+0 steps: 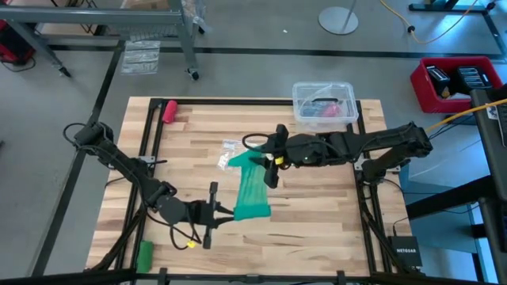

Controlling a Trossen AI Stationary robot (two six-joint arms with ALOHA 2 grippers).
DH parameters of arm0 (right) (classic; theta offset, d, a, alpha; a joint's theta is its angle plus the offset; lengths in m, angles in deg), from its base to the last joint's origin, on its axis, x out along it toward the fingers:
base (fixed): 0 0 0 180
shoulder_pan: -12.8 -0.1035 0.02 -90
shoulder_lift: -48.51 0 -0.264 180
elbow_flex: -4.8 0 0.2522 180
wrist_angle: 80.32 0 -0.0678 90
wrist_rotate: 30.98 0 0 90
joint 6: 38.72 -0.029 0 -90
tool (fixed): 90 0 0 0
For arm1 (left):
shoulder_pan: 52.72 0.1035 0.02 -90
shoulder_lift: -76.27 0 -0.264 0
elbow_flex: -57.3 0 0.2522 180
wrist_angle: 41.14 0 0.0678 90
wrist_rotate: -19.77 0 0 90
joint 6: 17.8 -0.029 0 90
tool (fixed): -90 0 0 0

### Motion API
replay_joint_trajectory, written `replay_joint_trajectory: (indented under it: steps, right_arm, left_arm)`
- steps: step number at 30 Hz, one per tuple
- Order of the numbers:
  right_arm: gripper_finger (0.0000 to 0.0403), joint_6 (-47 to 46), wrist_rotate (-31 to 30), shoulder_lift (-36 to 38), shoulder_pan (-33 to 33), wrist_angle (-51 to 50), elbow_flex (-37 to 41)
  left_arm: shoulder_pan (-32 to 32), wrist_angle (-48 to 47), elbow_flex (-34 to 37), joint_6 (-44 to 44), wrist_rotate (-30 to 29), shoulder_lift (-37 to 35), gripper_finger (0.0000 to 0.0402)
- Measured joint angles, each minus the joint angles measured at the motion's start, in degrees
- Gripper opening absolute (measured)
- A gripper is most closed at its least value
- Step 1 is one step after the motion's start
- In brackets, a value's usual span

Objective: Roll bandage
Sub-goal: Roll the green bandage

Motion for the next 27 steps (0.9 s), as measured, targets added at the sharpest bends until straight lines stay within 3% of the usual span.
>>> replay_joint_trajectory:
  steps: [4, 8, 17, 21, 27]
  right_arm:
    - [0.0214, -1.4, -0.3, 0.0, 0.3, -1.6, 0.0]
    - [0.0245, -4.2, -0.1, 0.0, 0.8, -3.7, 0.0]
    - [0.0239, -18.0, 4.8, 0.0, 1.2, -3.3, 0.0]
    - [0.0237, -16.9, 4.6, 0.0, 1.2, -4.4, 0.0]
    - [0.0237, -7.8, 6.1, 2.1, 1.8, -4.3, -0.7]
  left_arm:
    - [0.0, 0.0, 0.0, 0.1, 0.0, 0.0, 0.0013]
    - [0.0, -0.1, 0.0, 0.2, -0.1, 0.0, 0.0013]
    - [0.2, -1.6, 0.0, 0.5, 0.8, 0.0, 0.0013]
    - [0.3, -1.3, 0.0, 0.7, 0.3, 0.0, 0.0013]
    - [0.3, -1.6, 0.0, 4.2, 0.3, 0.0, 0.0013]
